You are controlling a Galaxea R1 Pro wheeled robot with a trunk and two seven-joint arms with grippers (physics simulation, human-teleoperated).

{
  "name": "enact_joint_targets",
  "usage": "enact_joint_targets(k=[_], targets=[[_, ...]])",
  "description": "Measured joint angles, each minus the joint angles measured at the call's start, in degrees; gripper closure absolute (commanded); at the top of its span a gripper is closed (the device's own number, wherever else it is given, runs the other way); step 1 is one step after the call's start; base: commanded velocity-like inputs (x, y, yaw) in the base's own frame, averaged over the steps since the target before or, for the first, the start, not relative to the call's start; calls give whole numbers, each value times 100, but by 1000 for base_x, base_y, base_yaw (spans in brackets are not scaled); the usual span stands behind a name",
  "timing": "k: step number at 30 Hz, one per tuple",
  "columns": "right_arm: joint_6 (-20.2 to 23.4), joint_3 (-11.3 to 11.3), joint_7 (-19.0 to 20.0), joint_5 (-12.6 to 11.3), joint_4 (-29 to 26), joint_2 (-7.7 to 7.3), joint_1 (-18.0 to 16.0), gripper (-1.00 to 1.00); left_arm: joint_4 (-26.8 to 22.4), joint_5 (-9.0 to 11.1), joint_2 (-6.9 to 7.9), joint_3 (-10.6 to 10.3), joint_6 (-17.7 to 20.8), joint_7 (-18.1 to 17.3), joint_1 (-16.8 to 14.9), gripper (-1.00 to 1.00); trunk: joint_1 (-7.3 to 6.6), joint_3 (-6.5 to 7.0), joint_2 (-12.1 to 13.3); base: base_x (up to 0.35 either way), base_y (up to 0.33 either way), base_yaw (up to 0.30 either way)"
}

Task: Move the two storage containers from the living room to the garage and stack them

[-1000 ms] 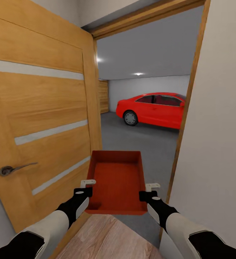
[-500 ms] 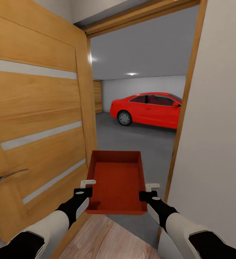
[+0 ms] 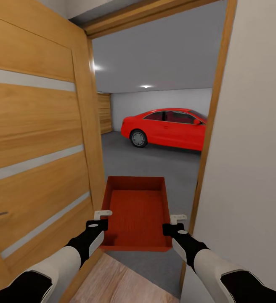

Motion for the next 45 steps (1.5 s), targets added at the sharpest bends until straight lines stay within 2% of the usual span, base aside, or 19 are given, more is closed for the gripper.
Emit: enact_joint_targets(k=[18,36,45], targets=[[-9,-8,-5,13,1,5,0,100,11,3,1,-3,-20,1,-1,100,0,0,0,318,27,-5],[-11,-13,-15,27,1,11,2,100,32,11,2,-5,-40,0,-3,100,0,0,0,302,203,-257],[-10,-10,-8,23,2,9,1,100,23,12,2,-4,-37,2,0,100,0,0,0,291,231,-51]])
